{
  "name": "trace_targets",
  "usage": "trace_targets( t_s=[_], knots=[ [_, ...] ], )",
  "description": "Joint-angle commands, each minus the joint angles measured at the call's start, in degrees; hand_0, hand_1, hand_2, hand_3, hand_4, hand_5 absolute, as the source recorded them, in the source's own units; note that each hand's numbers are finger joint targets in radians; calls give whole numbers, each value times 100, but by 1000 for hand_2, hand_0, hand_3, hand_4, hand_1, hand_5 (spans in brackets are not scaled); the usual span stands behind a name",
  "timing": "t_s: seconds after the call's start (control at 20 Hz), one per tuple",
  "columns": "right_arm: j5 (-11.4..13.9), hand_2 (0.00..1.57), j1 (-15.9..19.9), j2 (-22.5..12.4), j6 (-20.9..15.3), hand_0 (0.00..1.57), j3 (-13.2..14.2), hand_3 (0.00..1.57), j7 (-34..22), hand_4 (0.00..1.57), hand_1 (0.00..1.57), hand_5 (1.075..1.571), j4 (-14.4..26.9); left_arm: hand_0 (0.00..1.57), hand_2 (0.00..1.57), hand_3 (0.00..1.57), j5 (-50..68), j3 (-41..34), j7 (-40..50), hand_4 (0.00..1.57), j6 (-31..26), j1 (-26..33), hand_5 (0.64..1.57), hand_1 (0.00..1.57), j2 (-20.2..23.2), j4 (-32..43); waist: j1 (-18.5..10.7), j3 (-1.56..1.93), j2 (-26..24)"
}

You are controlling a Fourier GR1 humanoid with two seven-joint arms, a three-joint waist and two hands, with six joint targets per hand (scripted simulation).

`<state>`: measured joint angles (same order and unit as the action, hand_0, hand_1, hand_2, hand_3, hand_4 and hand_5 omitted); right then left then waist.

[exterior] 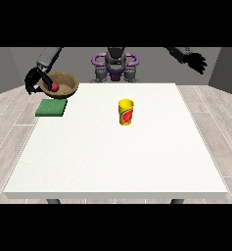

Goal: Pick the cup and pour the ball into the bowl, then pick the bowl and place it on the pad

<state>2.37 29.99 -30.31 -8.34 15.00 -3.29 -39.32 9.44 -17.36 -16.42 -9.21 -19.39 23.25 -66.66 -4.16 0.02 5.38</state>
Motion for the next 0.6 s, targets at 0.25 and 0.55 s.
trace_targets(
  t_s=[0.25, 0.55],
  knots=[
    [-226, 1571, 43, -135, -111, 1571, 402, 0, 694, 793, 1571, 1567, 39, 0, 0, 0, 860, -1202, -645, 1226, -1305, -110, 1566, 0, 1410, 994, -141, -3, 757],
    [-329, 1571, 298, -529, -441, 1571, 763, 709, 496, 0, 1571, 1560, 274, 0, 0, 0, 836, -1266, -908, 1189, -1314, -277, 1558, 0, 1527, 1175, -15, -1, 1038]
  ],
)
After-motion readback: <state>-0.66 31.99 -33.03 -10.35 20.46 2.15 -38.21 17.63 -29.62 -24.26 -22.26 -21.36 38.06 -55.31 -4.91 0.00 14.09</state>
